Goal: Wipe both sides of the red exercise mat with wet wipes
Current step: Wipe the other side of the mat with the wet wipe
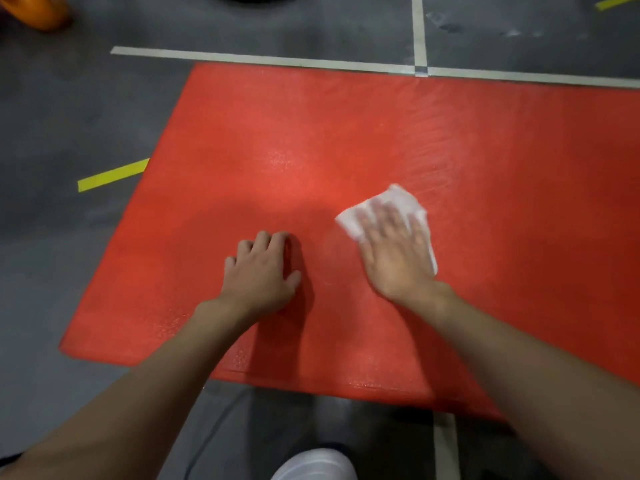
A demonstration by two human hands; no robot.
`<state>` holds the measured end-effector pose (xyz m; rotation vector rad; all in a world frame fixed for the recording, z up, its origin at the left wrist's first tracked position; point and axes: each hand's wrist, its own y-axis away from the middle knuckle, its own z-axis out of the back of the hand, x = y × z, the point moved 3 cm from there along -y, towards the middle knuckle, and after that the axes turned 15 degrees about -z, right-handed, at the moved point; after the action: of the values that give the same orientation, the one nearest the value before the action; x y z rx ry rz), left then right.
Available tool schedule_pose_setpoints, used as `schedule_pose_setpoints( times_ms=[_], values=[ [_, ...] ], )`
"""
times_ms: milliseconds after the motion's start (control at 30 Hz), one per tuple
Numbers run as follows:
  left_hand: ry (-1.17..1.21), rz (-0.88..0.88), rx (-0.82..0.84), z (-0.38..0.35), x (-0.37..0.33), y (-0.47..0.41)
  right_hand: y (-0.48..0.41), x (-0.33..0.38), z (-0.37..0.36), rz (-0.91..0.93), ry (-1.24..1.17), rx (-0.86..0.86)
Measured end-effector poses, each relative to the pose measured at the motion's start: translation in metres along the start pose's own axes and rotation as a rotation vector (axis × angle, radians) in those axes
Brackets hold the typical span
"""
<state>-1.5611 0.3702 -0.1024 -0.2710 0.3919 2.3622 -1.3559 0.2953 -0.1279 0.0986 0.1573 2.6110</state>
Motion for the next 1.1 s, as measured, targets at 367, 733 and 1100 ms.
schedule_pose_setpoints(
  times_ms=[367,733,1100],
  values=[
    [-0.099,-0.054,0.155,0.025,0.007,-0.056,-0.033,-0.004,-0.004,-0.227,-0.027,0.014],
    [-0.081,0.017,0.125,0.036,0.015,-0.077,-0.055,0.022,0.000,-0.273,-0.101,0.006],
    [-0.068,-0.024,0.278,0.039,0.005,-0.111,-0.085,0.030,0.003,-0.098,-0.081,-0.019]
  ],
)
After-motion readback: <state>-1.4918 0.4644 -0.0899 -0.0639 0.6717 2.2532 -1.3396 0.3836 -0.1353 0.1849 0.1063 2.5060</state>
